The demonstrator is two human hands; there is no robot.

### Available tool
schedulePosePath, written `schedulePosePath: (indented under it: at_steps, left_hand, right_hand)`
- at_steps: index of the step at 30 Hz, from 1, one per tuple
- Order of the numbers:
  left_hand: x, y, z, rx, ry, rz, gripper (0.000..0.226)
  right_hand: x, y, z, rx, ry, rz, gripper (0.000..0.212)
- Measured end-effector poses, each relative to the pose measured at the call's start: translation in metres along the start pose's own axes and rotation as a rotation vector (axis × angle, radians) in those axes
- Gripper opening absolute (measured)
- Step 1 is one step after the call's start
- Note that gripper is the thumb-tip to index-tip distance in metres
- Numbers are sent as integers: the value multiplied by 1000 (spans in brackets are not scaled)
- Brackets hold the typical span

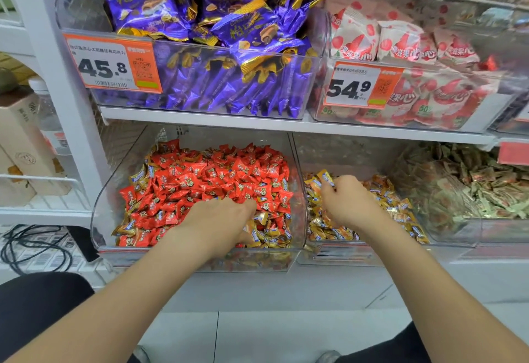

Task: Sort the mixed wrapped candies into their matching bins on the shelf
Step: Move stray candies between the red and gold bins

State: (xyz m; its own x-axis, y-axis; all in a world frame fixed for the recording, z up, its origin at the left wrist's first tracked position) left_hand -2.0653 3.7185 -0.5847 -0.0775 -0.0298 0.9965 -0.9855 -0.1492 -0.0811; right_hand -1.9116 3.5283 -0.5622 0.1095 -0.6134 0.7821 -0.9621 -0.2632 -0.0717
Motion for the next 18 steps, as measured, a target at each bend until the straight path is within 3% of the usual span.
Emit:
schedulePosePath:
  at_steps: [3,6,13,16,18]
  left_hand:
    - [0,-1,-3,-1,60,47,20]
    - [3,-1,-10,20,243,77,1]
    - [19,-3,-21,246,757,245,14]
    - [22,-1,-13,366,1094,209,38]
    - [26,3,-3,360,1226,159,39]
  right_hand:
    - [-2,8,-9,-14,-231,-47,23]
    - [1,23,-28,132,-242,-50,28]
    - [3,31,-41,237,-132,23,38]
    - [2,28,-41,229,-169,-18,36]
    - [6,24,-37,186,-243,-93,31]
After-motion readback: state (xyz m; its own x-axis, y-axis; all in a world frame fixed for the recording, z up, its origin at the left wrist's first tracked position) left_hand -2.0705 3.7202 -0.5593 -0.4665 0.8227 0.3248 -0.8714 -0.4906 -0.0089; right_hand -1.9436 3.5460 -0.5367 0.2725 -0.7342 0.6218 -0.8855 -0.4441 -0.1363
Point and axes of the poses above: each hand's wrist, its own y-axis away from the middle knuckle, its own x-axis out of the back of the hand, z = x × y, the point moved 3 cm from there along -y, towards the middle knuckle, and after that the axes turned 12 degrees about z, right-handed, at the moved point
